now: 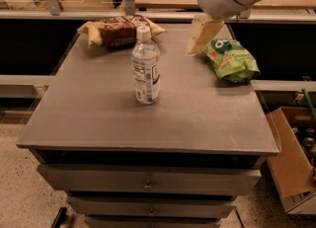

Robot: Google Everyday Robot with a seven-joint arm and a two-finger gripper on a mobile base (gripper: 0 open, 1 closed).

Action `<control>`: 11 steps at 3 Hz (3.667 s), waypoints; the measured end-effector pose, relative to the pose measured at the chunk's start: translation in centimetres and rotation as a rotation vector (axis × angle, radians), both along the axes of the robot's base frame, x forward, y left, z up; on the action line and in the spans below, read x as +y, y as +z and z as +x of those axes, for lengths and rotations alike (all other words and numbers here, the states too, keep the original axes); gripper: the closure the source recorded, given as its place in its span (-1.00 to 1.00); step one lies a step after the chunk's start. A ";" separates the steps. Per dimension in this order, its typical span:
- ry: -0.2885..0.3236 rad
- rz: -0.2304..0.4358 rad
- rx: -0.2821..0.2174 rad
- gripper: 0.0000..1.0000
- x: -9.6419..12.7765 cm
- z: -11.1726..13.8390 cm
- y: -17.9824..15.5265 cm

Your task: Move brown chip bag near green rice chip bag

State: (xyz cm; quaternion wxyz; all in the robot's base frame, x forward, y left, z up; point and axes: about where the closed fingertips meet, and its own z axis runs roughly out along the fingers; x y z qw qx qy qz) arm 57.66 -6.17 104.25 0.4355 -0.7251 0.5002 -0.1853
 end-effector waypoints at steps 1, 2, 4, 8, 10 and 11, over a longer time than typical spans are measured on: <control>0.026 -0.036 -0.016 -1.00 -1.0 2.9 -0.8; 0.065 -0.068 -0.018 -1.00 -1.1 4.7 -1.5; 0.120 -0.087 -0.005 -1.00 0.1 6.1 -3.5; 0.088 -0.070 -0.086 -1.00 4.4 11.7 -6.8; 0.052 -0.069 -0.143 -1.00 6.2 14.7 -9.6; 0.062 -0.036 -0.156 -1.00 6.7 16.5 -10.5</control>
Offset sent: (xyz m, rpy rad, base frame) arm 0.0730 -0.0139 -0.0292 -0.1075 -0.0118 0.1111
